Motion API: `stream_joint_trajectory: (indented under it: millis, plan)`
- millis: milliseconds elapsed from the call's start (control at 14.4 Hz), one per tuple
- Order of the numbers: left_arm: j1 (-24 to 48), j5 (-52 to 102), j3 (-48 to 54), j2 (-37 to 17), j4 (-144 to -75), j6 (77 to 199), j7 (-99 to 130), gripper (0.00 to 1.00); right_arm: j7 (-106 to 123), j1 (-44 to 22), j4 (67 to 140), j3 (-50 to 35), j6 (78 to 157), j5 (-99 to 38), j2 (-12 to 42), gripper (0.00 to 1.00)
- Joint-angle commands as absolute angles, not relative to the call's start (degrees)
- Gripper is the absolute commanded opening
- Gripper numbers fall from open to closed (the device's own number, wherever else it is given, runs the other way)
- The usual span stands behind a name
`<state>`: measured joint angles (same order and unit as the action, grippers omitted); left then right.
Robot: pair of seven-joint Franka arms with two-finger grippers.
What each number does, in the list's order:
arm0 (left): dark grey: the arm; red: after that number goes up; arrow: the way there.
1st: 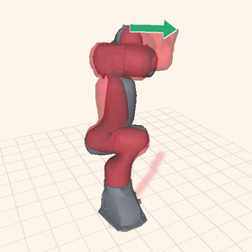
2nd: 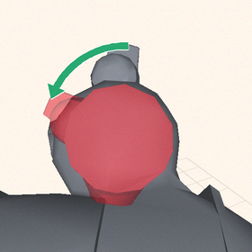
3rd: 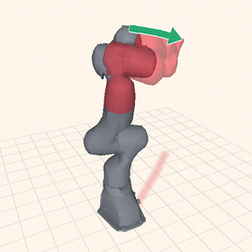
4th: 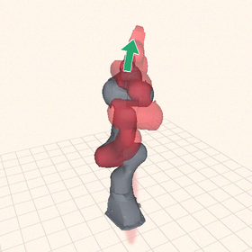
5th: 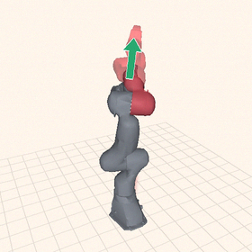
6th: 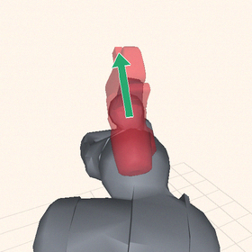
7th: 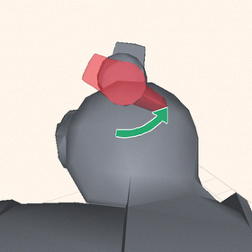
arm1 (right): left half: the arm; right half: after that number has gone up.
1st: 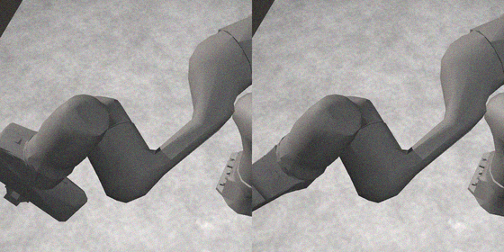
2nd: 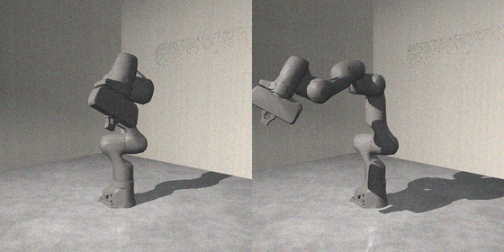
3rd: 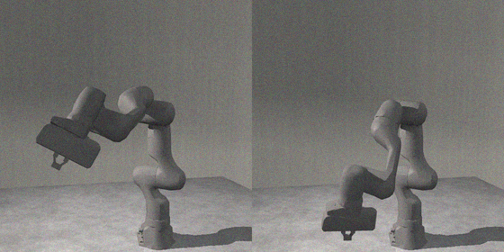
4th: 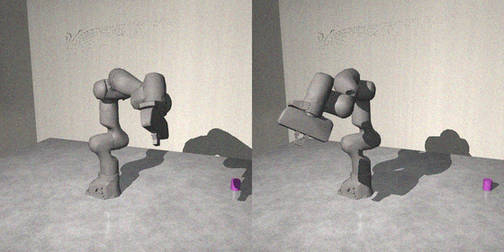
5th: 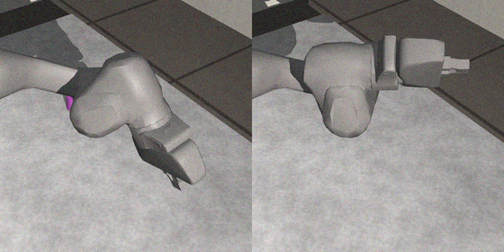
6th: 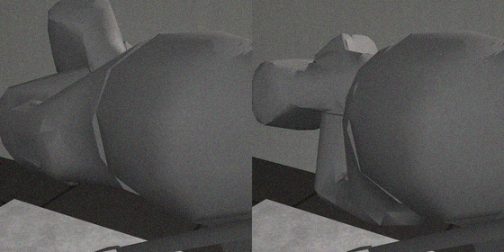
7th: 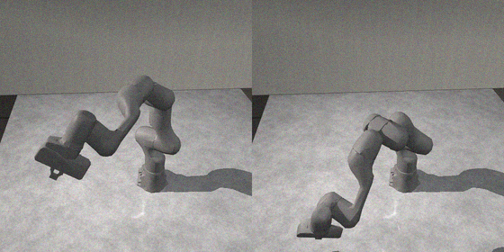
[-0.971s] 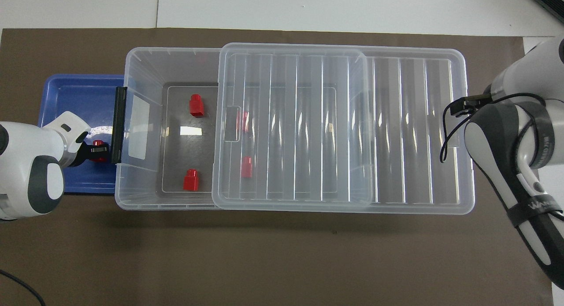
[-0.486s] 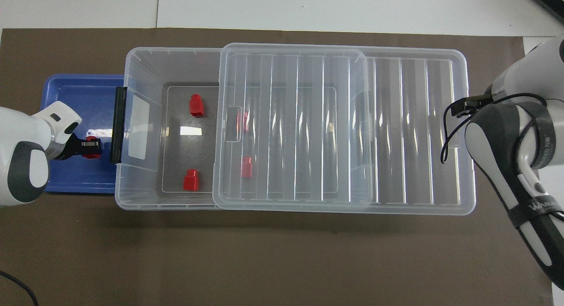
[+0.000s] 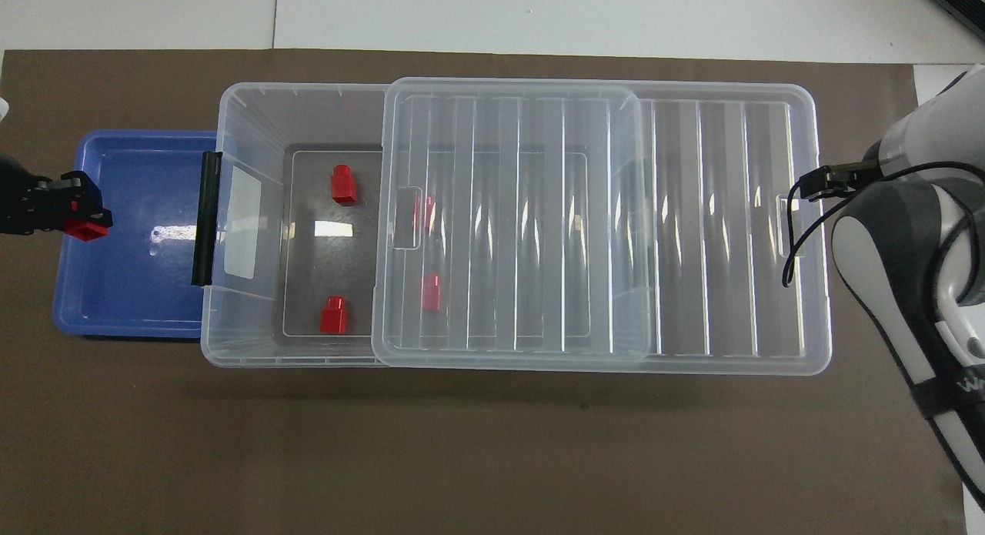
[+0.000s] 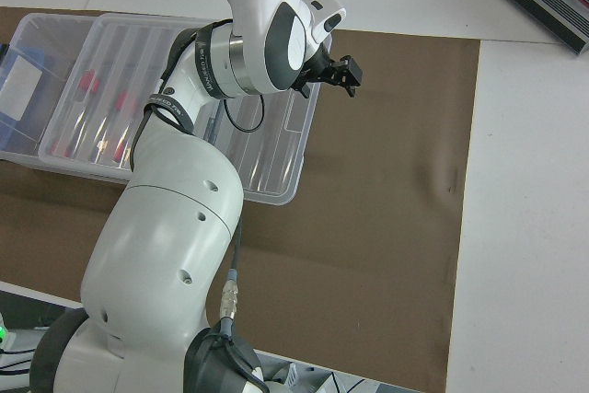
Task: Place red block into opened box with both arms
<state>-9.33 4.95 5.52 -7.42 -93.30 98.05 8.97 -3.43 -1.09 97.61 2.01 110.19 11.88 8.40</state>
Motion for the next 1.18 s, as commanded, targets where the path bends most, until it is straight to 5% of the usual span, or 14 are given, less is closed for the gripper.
stream_joint_trajectory:
  millis: [0,555,1110]
  plan:
    - [-8.17,5.89,9.30,-7.91,-91.06,96.68,20.96,0.00,-2.37,-0.53,97.91,1.84,107.33,7.83,3.62,1.00]
    - [-1.95,5.19,16.26,-6.59,-99.64,113.44,41.13,0.00,-3.16,2.54,88.34,2.11,90.02,-0.87,0.88,1.00]
    - [2.63,-0.08,16.26,-5.45,-114.24,127.24,41.05,0.00,-5.89,2.37,89.82,2.02,87.71,-0.35,-0.26,1.00]
